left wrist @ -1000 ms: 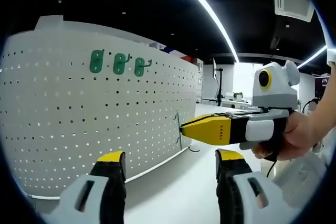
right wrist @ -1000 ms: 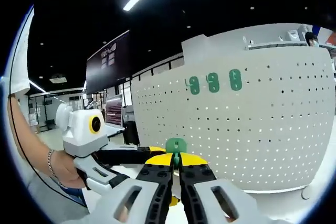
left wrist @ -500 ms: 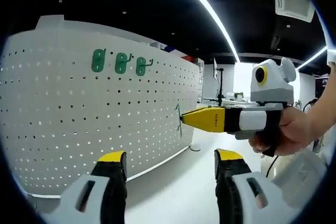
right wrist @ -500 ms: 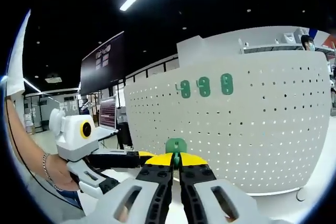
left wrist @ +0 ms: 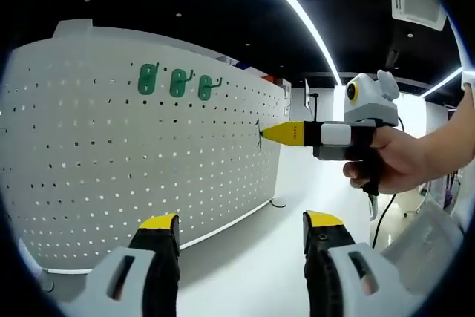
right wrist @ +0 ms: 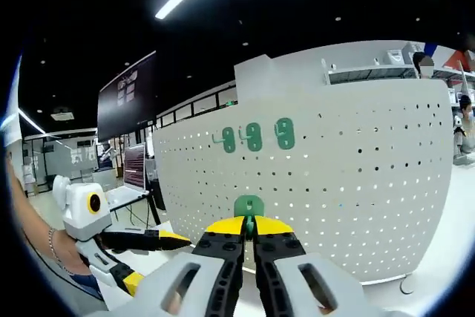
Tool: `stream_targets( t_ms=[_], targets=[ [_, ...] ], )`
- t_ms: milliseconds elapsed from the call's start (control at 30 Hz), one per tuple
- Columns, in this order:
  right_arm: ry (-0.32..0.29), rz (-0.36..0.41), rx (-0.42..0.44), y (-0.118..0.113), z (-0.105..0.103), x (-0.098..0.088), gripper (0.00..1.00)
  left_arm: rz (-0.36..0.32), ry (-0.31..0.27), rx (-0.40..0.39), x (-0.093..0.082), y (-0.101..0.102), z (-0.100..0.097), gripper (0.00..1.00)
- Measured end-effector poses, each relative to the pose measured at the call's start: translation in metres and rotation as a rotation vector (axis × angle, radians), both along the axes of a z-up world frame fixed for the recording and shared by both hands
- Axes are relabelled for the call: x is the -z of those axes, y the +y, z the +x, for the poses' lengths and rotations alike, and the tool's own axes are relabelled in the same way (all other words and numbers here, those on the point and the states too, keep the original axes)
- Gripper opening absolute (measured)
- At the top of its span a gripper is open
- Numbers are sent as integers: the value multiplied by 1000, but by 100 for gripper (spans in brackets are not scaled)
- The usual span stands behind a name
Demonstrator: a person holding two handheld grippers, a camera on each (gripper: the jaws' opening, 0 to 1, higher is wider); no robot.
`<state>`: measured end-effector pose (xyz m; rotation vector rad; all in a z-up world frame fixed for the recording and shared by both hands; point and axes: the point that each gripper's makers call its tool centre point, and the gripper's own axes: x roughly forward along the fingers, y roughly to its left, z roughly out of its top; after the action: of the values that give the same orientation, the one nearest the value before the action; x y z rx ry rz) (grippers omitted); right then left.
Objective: Insert the hook assembly into the mounting plate slot until the hook locks in place.
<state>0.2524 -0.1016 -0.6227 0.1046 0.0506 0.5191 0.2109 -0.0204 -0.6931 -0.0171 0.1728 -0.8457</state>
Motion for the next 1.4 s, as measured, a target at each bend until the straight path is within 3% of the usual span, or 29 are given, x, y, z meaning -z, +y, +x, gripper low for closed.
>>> stream_targets(
  t_ms=[767,1400],
  targets=[
    [-52,-22,142,-46,47,-38,1,1,0,-51,0,23,1,69],
    [-112,-46,208,-56,85,-67,1,-2,-6,-91,-4,38,5,69]
  ],
)
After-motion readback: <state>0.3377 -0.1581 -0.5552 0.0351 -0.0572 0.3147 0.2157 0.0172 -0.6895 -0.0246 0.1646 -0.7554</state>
